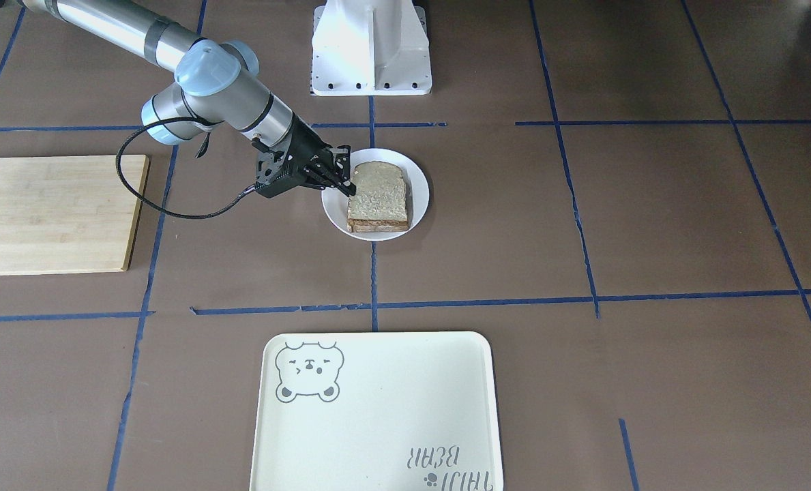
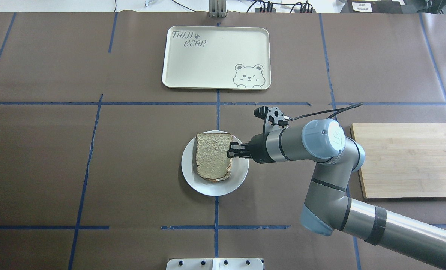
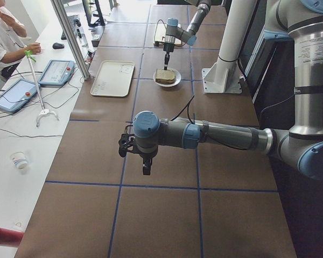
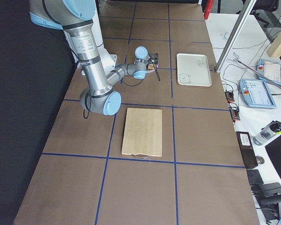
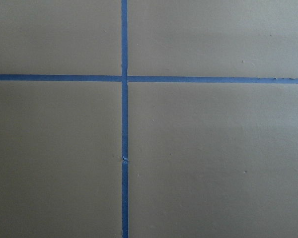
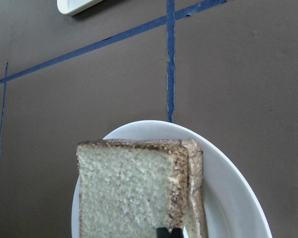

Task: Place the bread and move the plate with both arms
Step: 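Lower the bread onto the egg toast and open the right gripper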

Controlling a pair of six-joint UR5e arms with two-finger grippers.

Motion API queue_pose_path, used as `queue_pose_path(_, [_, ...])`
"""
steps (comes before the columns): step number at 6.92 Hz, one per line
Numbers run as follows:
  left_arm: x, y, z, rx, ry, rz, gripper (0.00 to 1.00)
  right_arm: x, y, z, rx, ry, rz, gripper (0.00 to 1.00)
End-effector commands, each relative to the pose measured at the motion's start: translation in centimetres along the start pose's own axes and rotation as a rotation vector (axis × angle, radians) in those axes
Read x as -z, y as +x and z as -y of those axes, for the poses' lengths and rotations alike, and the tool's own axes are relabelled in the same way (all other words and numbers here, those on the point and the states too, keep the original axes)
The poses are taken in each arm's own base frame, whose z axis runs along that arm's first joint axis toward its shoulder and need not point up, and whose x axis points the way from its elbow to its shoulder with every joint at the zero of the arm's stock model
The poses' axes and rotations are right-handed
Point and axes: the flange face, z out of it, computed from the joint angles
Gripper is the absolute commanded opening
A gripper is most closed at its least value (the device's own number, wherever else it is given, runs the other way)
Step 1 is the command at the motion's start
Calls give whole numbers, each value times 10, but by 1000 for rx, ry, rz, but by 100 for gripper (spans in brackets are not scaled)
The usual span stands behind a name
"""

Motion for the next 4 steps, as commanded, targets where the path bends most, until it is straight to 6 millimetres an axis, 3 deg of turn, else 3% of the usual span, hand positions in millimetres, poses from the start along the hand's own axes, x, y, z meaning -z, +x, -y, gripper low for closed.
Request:
queue_pose_path(1, [1,1,1,-2,1,0,100,0,0,0,48,1,1,36])
queue_pose_path(2, [0,0,0,-1,0,0,100,0,0,1,70,2,-1,79])
queue_pose_path(3, [0,0,1,2,0,0,100,3,-1,1,65,1,4,100])
queue_pose_path(4, [-4,-2,3,8,-7,0,100,10,-1,7,68,3,10,100])
